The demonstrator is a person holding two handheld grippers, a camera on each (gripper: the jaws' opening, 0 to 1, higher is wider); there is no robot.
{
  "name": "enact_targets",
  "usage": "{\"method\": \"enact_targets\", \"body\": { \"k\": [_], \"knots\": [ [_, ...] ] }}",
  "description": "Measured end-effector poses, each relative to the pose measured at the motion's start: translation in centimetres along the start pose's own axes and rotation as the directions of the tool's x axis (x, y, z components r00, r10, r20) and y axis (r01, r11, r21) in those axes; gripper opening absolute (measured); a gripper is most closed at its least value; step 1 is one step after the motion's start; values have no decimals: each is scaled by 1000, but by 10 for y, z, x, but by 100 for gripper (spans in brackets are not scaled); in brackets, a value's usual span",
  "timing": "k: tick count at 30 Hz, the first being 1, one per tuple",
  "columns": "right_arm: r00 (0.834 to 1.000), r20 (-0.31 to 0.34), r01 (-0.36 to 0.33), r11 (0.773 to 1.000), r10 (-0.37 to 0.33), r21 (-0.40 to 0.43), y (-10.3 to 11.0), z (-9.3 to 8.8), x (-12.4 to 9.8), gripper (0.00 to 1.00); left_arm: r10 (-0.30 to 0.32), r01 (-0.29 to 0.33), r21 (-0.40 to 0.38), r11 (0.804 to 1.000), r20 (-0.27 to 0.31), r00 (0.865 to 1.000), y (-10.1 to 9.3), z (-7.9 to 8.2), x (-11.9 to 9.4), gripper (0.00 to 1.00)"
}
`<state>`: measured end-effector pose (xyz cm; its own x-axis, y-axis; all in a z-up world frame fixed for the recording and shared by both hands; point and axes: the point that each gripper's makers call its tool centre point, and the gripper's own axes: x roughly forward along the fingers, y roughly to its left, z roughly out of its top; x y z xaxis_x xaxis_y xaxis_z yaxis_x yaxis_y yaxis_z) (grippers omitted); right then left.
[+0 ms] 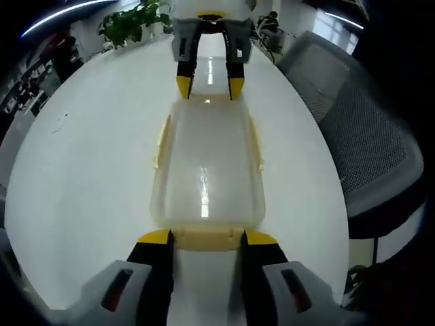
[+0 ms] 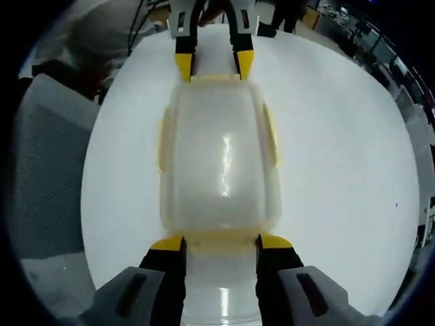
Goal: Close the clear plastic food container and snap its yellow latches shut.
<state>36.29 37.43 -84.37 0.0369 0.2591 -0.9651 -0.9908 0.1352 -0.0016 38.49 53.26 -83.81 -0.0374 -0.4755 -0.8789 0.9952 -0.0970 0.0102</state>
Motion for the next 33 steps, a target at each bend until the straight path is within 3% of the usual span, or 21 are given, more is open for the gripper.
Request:
{"method": "enact_targets", "body": {
  "k": [4, 9, 16, 21, 33],
  "knots": [
    [999, 35, -1, 1000, 2, -2, -1, 5, -4, 38, 15, -16, -16, 1000, -20, 1000, -2, -3, -2, 36],
    [997, 75, -19, 1000, 20, -18, 3, 16, -14, 38, 32, -32, -37, 999, -1, 1000, -8, -9, -12, 36],
    [994, 108, -32, 999, 36, -37, 15, 23, -41, 38, 36, -33, -52, 998, 60, 998, -23, 2, -33, 36],
    [991, 134, -24, 998, 30, -52, 16, 22, -64, 38, 48, -42, -57, 997, 115, 992, -25, 19, -48, 36],
    [993, 118, -20, 998, 27, -61, 12, 4, -90, 38, 49, -43, -46, 998, 143, 988, -23, 52, -53, 35]
  ]
}}
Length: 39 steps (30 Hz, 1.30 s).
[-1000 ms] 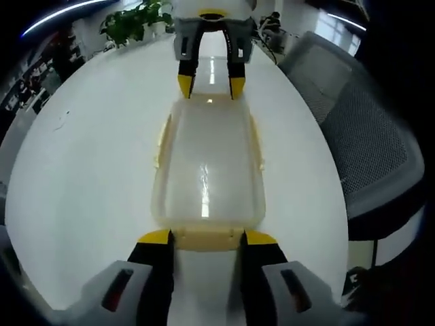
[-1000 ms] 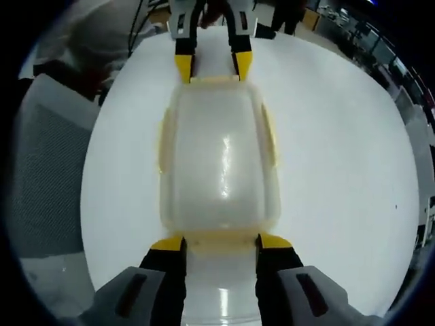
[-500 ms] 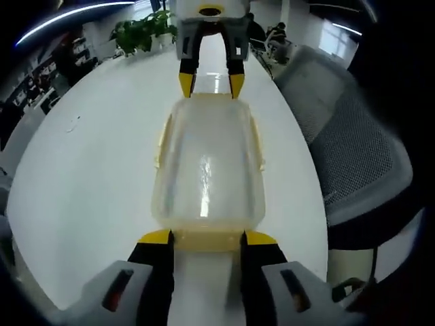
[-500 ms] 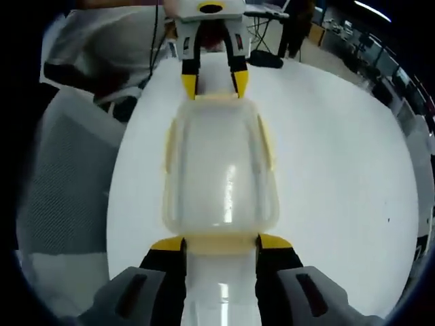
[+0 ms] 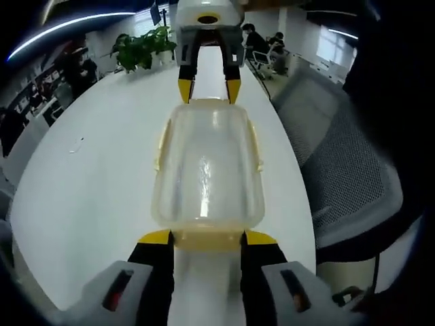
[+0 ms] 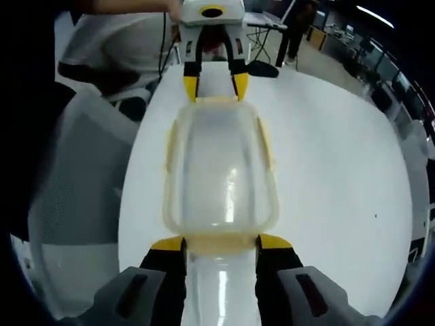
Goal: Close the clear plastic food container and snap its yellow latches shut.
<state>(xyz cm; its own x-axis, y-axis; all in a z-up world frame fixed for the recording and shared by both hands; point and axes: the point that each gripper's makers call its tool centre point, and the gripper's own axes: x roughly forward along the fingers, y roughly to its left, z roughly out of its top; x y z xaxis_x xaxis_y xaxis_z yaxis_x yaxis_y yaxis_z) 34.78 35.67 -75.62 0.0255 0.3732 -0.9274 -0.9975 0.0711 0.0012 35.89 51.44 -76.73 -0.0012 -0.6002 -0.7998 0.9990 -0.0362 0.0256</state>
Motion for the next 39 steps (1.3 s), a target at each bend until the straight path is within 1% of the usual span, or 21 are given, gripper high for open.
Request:
{"method": "enact_targets", "body": {
  "k": [5, 10, 17, 19, 27, 31, 39],
  "knots": [
    [1000, 0, 4, 1000, -4, -1, 0, -8, -10, 38, 2, -2, -1, 1000, 13, 1000, 1, 11, 4, 35],
    [1000, -6, 2, 1000, -2, -9, 0, -20, -18, 38, -4, 4, -5, 1000, 19, 1000, -3, 26, 9, 35],
    [1000, -18, 5, 1000, -5, -14, 0, -43, -30, 38, -5, 6, -12, 1000, 28, 1000, -5, 50, 20, 35],
    [1000, -22, 10, 1000, -10, -16, 0, -48, -32, 38, -2, 3, -11, 1000, 29, 1000, -4, 55, 22, 35],
    [999, -16, 27, 999, -28, -28, -3, -70, -45, 38, 0, 0, -16, 1000, 26, 1000, -3, 78, 33, 35],
    [1000, -14, 26, 999, -26, -24, -1, -81, -51, 38, 0, 1, -12, 1000, 21, 1000, -5, 90, 39, 35],
    [999, -7, 34, 999, -34, -26, 0, -100, -59, 38, -3, 3, -12, 1000, 11, 1000, -7, 107, 50, 36]
  ]
}}
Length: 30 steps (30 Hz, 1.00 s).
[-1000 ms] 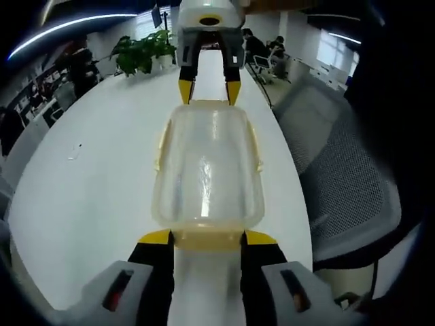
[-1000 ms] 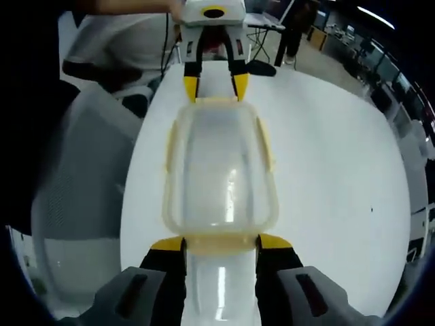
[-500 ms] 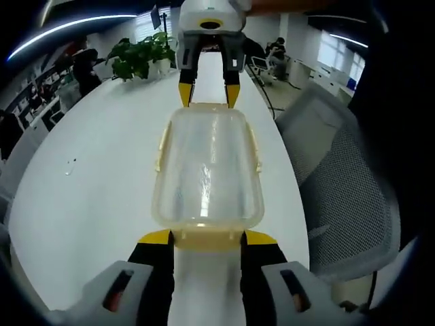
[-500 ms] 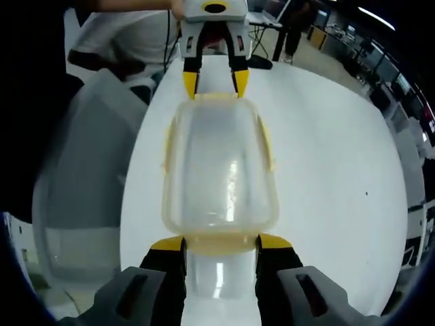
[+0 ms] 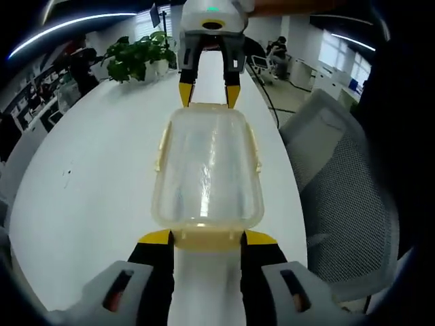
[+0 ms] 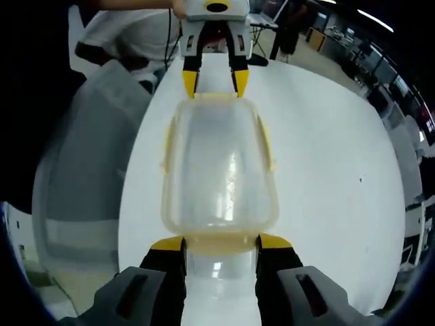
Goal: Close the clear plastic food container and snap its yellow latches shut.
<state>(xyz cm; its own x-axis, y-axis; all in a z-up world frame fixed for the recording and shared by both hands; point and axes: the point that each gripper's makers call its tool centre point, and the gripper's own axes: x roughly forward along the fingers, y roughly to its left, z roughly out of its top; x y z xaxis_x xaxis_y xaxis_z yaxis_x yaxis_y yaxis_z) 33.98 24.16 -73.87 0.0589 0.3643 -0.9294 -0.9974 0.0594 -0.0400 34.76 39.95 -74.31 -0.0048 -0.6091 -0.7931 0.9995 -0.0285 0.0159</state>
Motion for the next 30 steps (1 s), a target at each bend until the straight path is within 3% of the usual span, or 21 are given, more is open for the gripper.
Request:
{"method": "enact_targets", "body": {
  "k": [30],
  "knots": [
    [1000, 10, 28, 999, -28, 38, -5, -55, -10, 38, -19, 20, 39, 999, -34, 999, 8, 40, 38, 36]
  ]
}}
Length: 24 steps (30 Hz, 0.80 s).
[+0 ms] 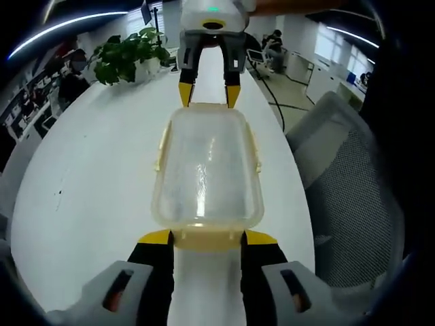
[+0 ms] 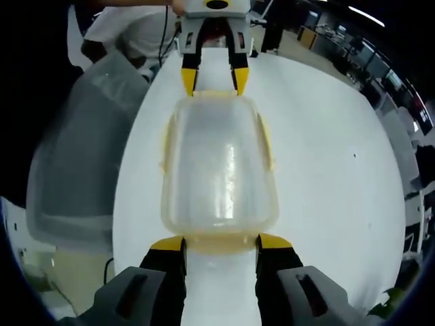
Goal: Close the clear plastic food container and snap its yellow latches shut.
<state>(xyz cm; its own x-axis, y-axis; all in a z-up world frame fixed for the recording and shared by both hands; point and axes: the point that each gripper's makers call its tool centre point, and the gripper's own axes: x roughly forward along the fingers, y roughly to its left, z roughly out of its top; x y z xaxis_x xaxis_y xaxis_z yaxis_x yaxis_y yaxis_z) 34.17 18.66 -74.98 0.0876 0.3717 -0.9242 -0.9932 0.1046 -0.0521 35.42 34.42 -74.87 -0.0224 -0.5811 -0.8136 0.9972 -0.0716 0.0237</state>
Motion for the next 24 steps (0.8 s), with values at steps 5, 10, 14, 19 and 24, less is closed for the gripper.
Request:
{"method": "enact_targets", "body": {
  "k": [5, 10, 14, 19, 24],
  "knots": [
    [1000, -2, 6, 1000, -6, 1, -1, -5, -2, 38, -1, 1, 5, 1000, -3, 1000, 2, 4, 3, 36],
    [1000, -4, 12, 1000, -12, 4, -2, -13, -5, 38, 1, -1, 9, 1000, 0, 1000, 4, 11, 8, 36],
    [1000, -5, 16, 1000, -15, 5, -2, -17, -6, 38, 2, -2, 13, 1000, -1, 1000, 4, 14, 12, 36],
    [1000, -10, 16, 1000, -16, 11, -1, -24, -6, 38, -3, 3, 16, 1000, 4, 1000, 3, 18, 17, 36],
    [1000, -17, 14, 1000, -14, 15, 0, -32, -5, 38, -4, 4, 17, 1000, 6, 1000, 3, 21, 23, 36]
  ]
}}
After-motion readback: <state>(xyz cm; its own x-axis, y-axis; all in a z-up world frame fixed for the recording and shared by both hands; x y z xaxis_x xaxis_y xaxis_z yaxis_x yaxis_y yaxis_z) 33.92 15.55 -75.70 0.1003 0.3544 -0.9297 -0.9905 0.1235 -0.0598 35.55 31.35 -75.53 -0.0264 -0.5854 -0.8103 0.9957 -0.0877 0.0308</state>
